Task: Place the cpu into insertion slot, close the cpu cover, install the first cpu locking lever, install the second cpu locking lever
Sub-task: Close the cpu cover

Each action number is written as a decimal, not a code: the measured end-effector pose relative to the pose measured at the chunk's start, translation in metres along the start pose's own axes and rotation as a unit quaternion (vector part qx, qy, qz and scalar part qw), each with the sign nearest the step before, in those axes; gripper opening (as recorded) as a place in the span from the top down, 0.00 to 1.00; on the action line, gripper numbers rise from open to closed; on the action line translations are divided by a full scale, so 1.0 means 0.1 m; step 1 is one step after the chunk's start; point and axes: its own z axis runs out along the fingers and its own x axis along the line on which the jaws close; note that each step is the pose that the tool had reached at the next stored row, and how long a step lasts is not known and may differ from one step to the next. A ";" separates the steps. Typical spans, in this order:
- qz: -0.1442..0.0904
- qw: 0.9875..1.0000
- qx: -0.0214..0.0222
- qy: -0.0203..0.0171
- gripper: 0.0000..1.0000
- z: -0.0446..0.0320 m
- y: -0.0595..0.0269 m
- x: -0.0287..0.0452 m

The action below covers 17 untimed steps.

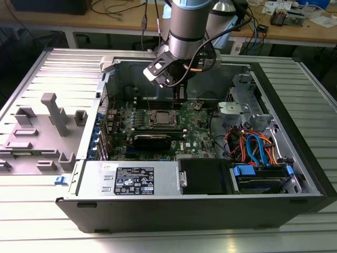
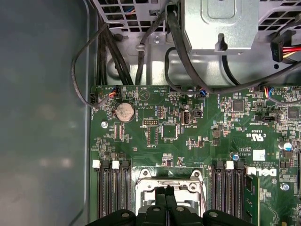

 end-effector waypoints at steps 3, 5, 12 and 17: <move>-0.001 1.000 0.000 0.000 0.89 0.007 -0.034 0.000; -0.002 1.000 0.000 0.000 0.89 0.012 -0.073 0.000; -0.010 1.000 0.000 0.000 0.89 0.037 -0.196 -0.056; -0.017 1.000 0.000 0.000 0.89 0.047 -0.252 -0.096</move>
